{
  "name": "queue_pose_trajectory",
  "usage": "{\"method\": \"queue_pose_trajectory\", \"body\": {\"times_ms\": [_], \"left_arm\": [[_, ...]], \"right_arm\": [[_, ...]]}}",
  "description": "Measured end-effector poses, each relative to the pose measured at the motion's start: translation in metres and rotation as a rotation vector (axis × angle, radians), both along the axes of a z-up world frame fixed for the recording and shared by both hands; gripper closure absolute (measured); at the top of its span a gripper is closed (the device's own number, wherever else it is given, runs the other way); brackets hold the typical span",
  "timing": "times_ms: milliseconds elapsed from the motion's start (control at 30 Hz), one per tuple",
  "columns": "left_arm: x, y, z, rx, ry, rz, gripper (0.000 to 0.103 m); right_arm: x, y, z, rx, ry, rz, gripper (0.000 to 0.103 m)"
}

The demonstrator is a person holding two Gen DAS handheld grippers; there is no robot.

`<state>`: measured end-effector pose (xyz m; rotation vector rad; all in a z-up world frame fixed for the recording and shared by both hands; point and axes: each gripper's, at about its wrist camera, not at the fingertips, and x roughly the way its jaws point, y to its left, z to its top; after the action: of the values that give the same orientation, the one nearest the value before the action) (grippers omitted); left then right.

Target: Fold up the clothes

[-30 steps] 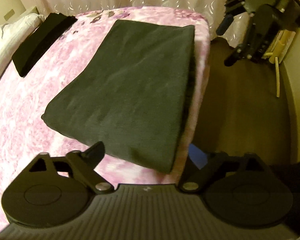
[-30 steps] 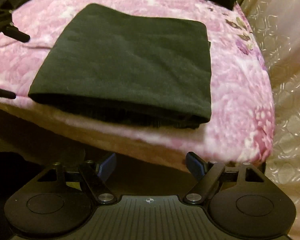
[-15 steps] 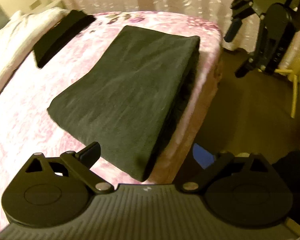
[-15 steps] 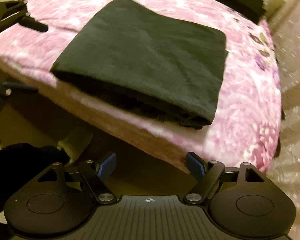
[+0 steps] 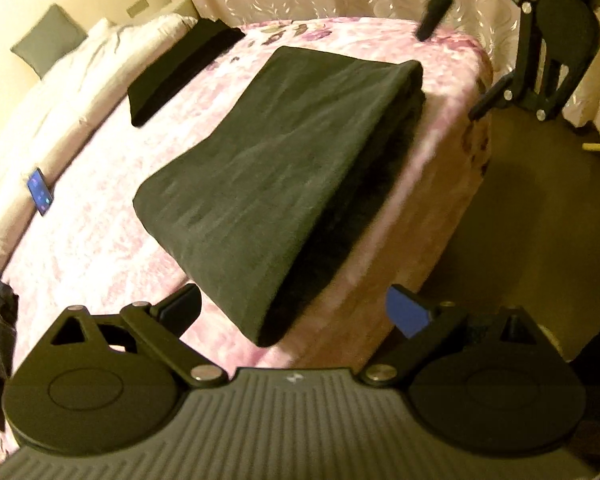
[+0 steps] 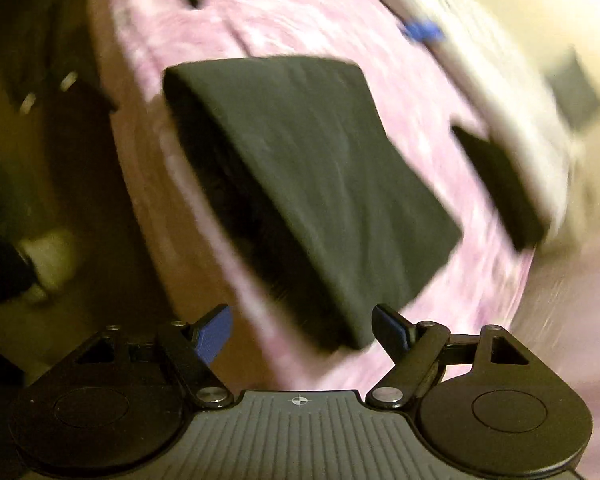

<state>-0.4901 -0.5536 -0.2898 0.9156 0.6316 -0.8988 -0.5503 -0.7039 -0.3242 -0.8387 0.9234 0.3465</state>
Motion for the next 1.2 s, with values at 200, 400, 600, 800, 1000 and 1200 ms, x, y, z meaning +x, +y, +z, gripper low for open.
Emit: {"method": "queue_pose_trajectory", "body": {"times_ms": [200, 400, 600, 800, 1000, 1200], "left_arm": [[0.003, -0.01, -0.028, -0.027, -0.11, -0.064, 0.006], [-0.002, -0.025, -0.061, 0.042, -0.166, -0.153, 0.006], [-0.001, -0.028, -0.08, 0.133, -0.283, -0.192, 0.006], [0.015, -0.022, -0.084, 0.166, -0.337, -0.185, 0.006], [0.019, -0.031, -0.096, 0.211, -0.416, -0.22, 0.012], [0.04, -0.028, -0.084, 0.167, -0.286, -0.197, 0.063]], "right_arm": [[0.018, -0.006, -0.051, -0.176, -0.059, 0.179, 0.023], [0.031, -0.014, -0.079, -0.269, -0.071, 0.306, 0.01], [0.052, -0.03, -0.058, -0.147, -0.049, 0.24, 0.039], [0.06, -0.035, -0.027, -0.025, -0.072, 0.128, 0.045], [0.083, -0.029, 0.004, 0.052, -0.069, 0.045, 0.045], [0.054, -0.013, -0.031, -0.111, -0.132, 0.223, 0.019]]}}
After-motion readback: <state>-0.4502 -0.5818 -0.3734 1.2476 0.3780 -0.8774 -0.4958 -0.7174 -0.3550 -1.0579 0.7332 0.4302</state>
